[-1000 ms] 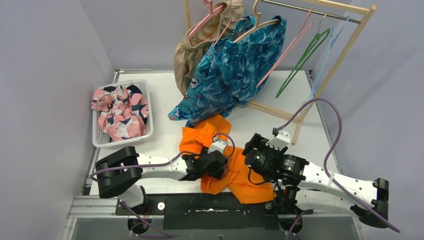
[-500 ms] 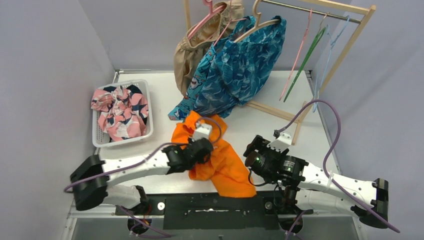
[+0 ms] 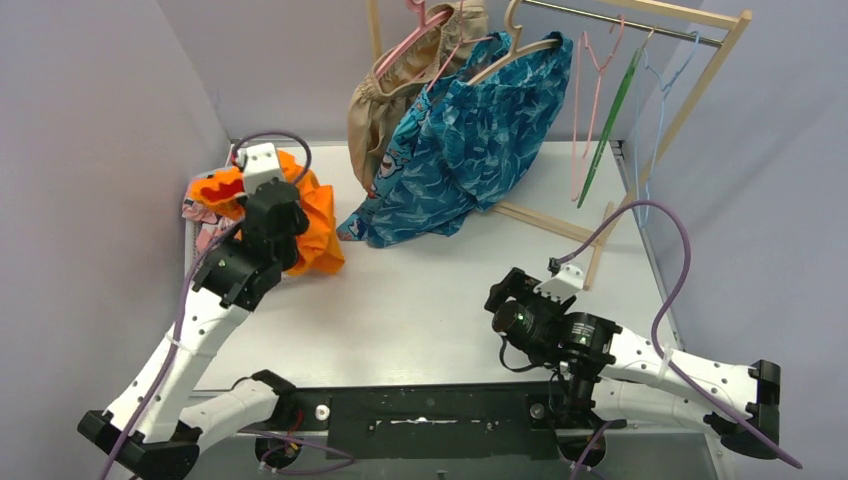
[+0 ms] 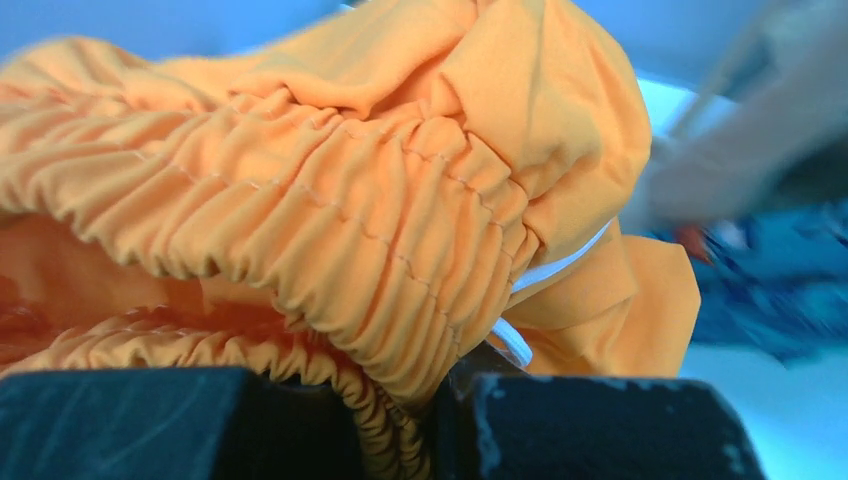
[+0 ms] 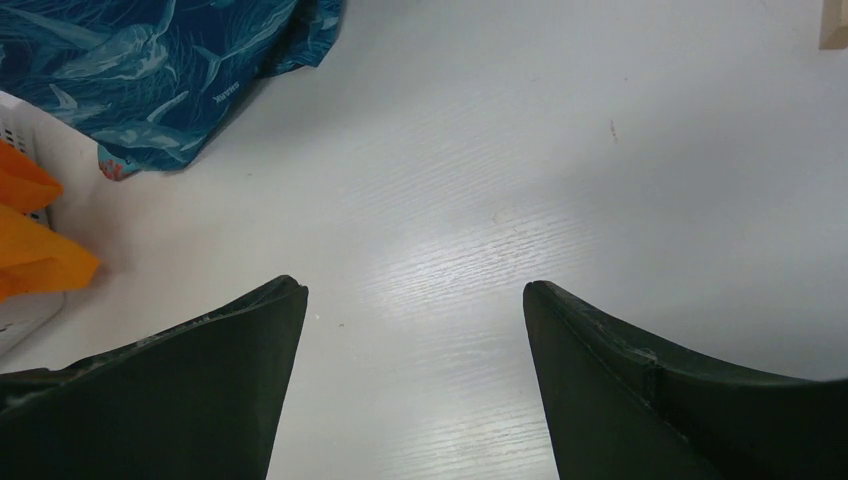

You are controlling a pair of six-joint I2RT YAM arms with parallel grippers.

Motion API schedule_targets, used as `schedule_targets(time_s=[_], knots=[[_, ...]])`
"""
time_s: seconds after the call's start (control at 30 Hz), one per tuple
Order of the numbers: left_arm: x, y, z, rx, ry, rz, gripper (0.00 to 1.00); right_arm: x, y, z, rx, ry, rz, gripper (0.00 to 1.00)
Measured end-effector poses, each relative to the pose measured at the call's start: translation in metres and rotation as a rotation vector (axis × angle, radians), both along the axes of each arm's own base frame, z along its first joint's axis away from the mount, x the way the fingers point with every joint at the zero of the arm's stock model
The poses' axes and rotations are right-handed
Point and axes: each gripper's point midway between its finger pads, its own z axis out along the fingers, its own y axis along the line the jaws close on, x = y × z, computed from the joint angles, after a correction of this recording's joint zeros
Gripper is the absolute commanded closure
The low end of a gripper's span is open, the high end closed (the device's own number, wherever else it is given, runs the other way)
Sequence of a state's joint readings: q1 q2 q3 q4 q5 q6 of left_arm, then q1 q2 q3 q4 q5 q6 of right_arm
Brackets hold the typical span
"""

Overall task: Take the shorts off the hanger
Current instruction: Pick up the shorts at the center of the board, then place the shorts in the basket.

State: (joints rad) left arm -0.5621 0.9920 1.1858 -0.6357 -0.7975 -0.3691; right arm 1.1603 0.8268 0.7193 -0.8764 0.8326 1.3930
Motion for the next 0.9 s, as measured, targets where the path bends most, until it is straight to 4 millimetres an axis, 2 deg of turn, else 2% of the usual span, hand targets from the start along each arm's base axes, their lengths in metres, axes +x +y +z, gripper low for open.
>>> schedule_targets(time_s=[0.27, 0.37, 0.47, 0.6, 0.77, 0.9], knots=[[0.033, 0.111, 0.058, 0.099, -0.012, 0.285, 1.00, 0.005, 0.012, -0.010, -0.097, 0.025, 0.033, 0.18], [0.048, 0.129, 0.072, 0.104, -0.029, 0.313, 1.00, 0.007, 0.019, -0.008, -0.104, 0.027, 0.045, 0.18], [0.062, 0.133, 0.064, 0.107, -0.019, 0.301, 1.00, 0.009, 0.023, -0.006, -0.102, 0.022, 0.051, 0.18], [0.075, 0.125, 0.022, 0.080, 0.046, 0.212, 1.00, 0.009, 0.023, -0.006, -0.108, 0.021, 0.057, 0.18], [0.088, 0.115, -0.070, 0.002, 0.254, 0.105, 1.00, 0.010, 0.024, -0.002, -0.108, 0.015, 0.064, 0.18], [0.098, 0.128, -0.143, -0.164, 0.414, 0.084, 1.00, 0.011, 0.028, 0.008, -0.097, 0.003, 0.076, 0.18]])
